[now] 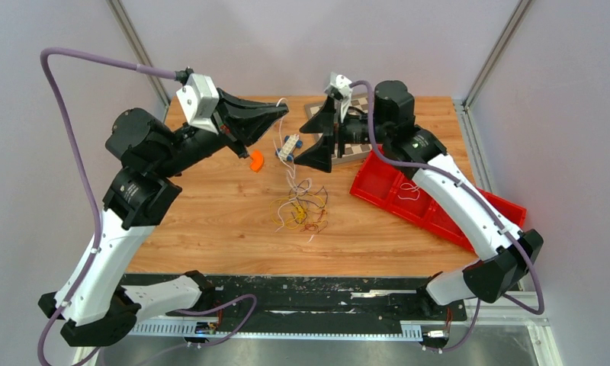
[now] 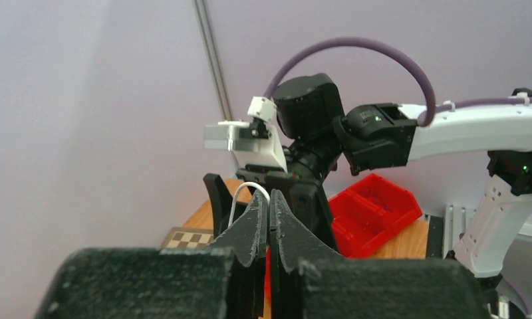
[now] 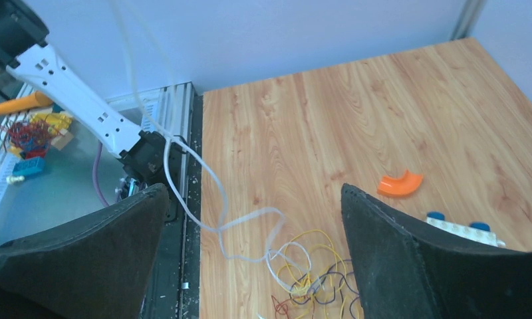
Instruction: Untangle the cables
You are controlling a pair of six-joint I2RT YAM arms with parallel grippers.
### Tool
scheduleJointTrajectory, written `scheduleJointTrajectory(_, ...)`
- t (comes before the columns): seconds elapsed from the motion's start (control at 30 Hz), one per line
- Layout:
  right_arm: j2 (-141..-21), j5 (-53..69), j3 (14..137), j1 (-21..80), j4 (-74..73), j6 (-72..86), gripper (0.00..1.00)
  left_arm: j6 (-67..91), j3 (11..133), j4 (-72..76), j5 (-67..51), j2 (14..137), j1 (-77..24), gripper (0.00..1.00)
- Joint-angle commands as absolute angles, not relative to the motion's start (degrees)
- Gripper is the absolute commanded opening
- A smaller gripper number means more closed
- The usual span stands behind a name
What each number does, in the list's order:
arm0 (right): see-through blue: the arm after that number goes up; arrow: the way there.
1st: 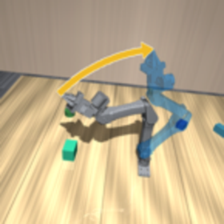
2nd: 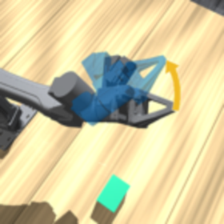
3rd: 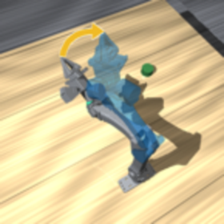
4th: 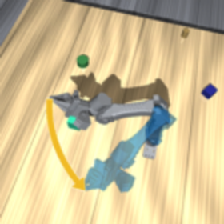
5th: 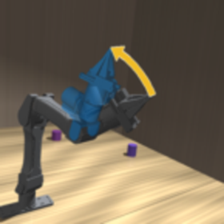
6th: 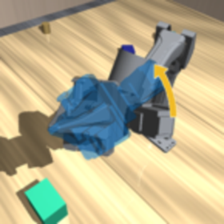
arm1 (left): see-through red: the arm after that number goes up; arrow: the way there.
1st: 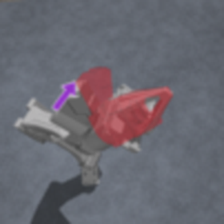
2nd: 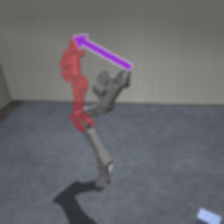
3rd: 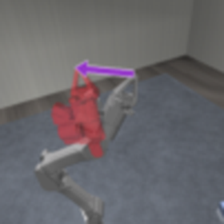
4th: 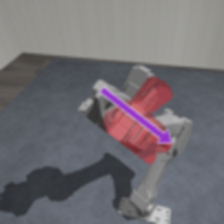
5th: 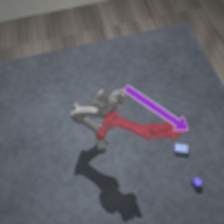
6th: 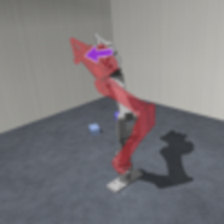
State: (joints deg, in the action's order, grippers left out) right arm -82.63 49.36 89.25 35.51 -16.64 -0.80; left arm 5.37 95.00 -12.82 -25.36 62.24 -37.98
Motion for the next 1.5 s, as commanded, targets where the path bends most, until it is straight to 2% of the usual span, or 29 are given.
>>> scheduleJointTrajectory(0.0, -82.8, 46.9, 86.5, 38.2, -6.6, -4.0, 1.0, 16.8, 100.3, -10.3, -26.1, 65.0, -33.5, 0.0)
scheduleJointTrajectory(0.07, -83.7, 46.9, 85.9, 39.0, -4.3, -3.1, 0.99, 20.2, 101.1, -9.3, -26.9, 65.9, -32.0, 0.0)
scheduleJointTrajectory(0.13, -84.8, 46.9, 85.7, 39.7, -2.9, -2.5, 0.94, 21.5, 101.0, -8.2, -27.0, 66.2, -31.1, 0.0)
scheduleJointTrajectory(0.3, -86.5, 47.6, 83.4, 40.0, 0.3, -1.0, 0.53, 23.6, 101.1, -6.9, -25.6, 66.1, -28.3, 0.0)
scheduleJointTrajectory(0.37, -86.8, 48.1, 81.4, 40.2, 4.2, 1.9, 0.44, 26.0, 101.1, -6.6, -25.0, 66.2, -26.1, 0.0)
scheduleJointTrajectory(0.4, -87.3, 48.0, 80.5, 40.5, 6.5, 3.9, 0.43, 27.4, 101.1, -6.1, -25.0, 66.3, -24.1, 0.0)
scheduleJointTrajectory(0.43, -88.4, 47.7, 80.2, 41.0, 8.7, 5.6, 0.48, 31.0, 100.6, -5.6, -25.6, 66.5, -22.9, 0.0)
scheduleJointTrajectory(0.5, -91.0, 47.0, 81.1, 42.4, 11.6, 7.4, 0.66, 36.5, 99.0, -3.2, -27.2, 66.9, -19.8, 0.0)
scheduleJointTrajectory(0.53, -92.6, 46.7, 82.0, 42.6, 12.7, 8.2, 0.72, 38.8, 98.5, -1.6, -27.5, 66.9, -18.4, 0.0)
scheduleJointTrajectory(0.77, -99.1, 40.2, 87.4, 42.8, 18.5, 8.8, 0.76, 40.9, 96.6, 2.3, -28.3, 66.7, -16.8, 0.0)
scheduleJointTrajectory(0.83, -100.6, 39.6, 88.7, 43.0, 19.9, 8.9, 0.68, 40.6, 97.0, 2.1, -28.3, 66.8, -16.6, 0.0)
scheduleJointTrajectory(0.9, -102.1, 39.6, 89.4, 43.3, 20.8, 9.3, 0.55, 40.4, 97.3, 2.0, -28.2, 66.7, -16.2, 0.0)
scheduleJointTrajectory(0.97, -102.4, 39.4, 88.8, 43.5, 21.6, 9.6, 0.34, 40.1, 97.9, 1.8, -28.0, 67.0, -15.4, 0.0)
scheduleJointTrajectory(1.03, -101.9, 39.4, 87.6, 43.5, 21.8, 9.9, 0.08, 39.4, 99.2, 0.8, -27.2, 67.6, -14.3, 0.0)
scheduleJointTrajectory(1.07, -101.3, 39.2, 87.0, 43.5, 21.5, 9.9, 0.01, 38.5, 100.4, 0.1, -26.6, 68.1, -13.8, 0.0)
scheduleJointTrajectory(1.23, -95.5, 40.0, 85.2, 41.3, 16.3, 9.5, 0.0, 31.2, 101.1, -9.7, -21.5, 68.1, -6.3, 0.0)
scheduleJointTrajectory(1.3, -92.4, 40.1, 85.1, 38.6, 14.4, 10.7, 0.0, 26.8, 96.8, -13.2, -18.0, 65.4, -2.7, 0.0)
scheduleJointTrajectory(1.37, -89.8, 40.0, 86.6, 35.8, 12.7, 13.1, 0.0, 24.2, 87.1, -14.8, -15.0, 62.4, 1.4, 0.0)
scheduleJointTrajectory(1.43, -88.6, 39.7, 89.6, 33.4, 11.2, 16.1, 0.0, 23.7, 80.0, -15.9, -16.2, 59.6, 4.4, 0.0)
scheduleJointTrajectory(1.47, -88.1, 39.6, 91.1, 32.4, 10.8, 17.5, 0.0, 23.7, 77.9, -15.8, -20.8, 58.8, 5.0, 0.0)
